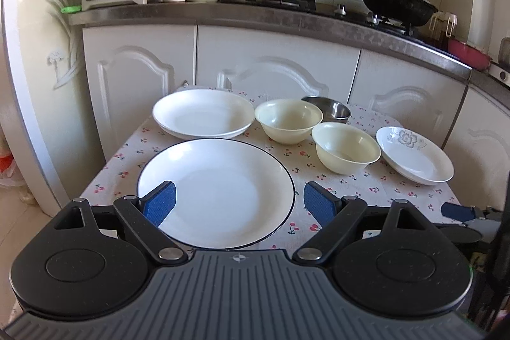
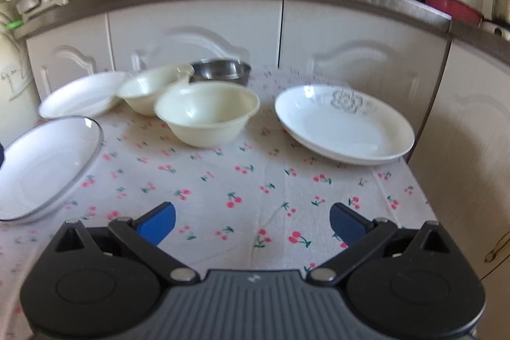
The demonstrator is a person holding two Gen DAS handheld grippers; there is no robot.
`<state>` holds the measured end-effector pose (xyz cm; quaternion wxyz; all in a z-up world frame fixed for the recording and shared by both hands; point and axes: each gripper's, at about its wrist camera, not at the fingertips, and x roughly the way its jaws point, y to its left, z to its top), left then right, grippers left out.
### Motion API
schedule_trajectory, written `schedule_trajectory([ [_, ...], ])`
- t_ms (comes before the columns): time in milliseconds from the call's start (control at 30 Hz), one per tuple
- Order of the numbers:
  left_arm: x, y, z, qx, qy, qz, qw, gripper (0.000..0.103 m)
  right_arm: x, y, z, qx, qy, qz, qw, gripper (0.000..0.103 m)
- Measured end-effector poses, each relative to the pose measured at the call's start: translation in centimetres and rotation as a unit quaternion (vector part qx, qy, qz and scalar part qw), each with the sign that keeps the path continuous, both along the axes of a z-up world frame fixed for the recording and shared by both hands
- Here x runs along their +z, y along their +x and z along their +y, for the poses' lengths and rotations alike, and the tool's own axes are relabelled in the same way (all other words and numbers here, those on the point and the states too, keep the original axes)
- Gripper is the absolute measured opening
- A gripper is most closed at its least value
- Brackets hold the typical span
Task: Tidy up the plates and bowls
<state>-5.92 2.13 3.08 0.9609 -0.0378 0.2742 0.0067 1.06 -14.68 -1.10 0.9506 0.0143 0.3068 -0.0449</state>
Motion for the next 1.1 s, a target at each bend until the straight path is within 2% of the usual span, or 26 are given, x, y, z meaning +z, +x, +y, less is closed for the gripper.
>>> schedule_trajectory([
  [167,1.3,-2.1,0.9,0.004,0.0,-0.017,0.9999,0.103,2.7,-2.1,1.6,0.008,-0.013,-0.035,0.999,0.102],
  [600,3.5,-6.3,3.2,0.022,0.006,-0.045,0.9987,0.103,8.4,-6.4,5.1,0.057,-0.009,-0.084,0.995,0.102],
  [1100,4.7,-9.8,4.3,0.036,0.004,-0.055,0.9978,0.103,10.9,-10.3,7.7,0.088,-0.012,-0.125,0.988,0.102],
])
